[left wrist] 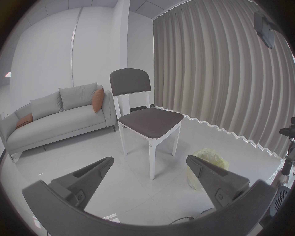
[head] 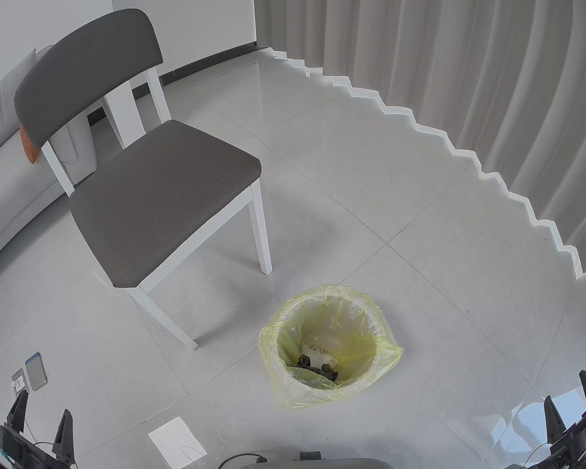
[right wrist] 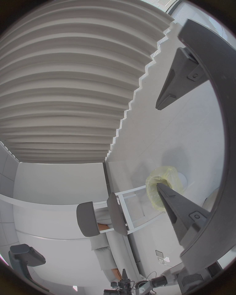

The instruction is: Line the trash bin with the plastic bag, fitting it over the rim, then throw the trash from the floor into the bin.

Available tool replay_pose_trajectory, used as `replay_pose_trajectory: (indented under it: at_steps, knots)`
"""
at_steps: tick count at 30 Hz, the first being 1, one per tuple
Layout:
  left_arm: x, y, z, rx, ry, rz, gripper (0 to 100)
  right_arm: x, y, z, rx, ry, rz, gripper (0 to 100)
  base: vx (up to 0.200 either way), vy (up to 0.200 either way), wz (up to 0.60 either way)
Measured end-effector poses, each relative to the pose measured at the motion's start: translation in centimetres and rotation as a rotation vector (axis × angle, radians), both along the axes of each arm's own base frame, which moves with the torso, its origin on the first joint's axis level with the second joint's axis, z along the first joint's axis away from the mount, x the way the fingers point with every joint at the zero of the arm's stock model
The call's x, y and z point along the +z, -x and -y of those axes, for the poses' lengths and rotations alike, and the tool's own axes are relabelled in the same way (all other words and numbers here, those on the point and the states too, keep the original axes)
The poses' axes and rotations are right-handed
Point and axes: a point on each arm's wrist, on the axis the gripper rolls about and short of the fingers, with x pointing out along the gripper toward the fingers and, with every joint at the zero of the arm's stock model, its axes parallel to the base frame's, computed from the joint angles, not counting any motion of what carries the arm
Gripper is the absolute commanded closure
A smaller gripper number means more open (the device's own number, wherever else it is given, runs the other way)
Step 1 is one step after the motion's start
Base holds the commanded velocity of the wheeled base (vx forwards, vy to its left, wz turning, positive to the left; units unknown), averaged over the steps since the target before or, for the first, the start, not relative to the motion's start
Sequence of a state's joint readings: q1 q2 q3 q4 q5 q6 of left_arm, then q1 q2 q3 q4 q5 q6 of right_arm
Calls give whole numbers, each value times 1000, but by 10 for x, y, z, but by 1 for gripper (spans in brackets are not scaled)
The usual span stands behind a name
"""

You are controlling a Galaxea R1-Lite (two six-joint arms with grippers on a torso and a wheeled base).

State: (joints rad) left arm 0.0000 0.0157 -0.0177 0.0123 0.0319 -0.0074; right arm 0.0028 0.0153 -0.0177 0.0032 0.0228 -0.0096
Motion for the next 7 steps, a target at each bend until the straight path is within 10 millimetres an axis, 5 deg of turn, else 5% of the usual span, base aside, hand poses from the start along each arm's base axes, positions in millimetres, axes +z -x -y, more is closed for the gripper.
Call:
replay_pose_trajectory:
  at_steps: [7]
  knots:
    - [0,0,0,0,0,0,0,0,0,1,-42,-29,1,0,0,0,0]
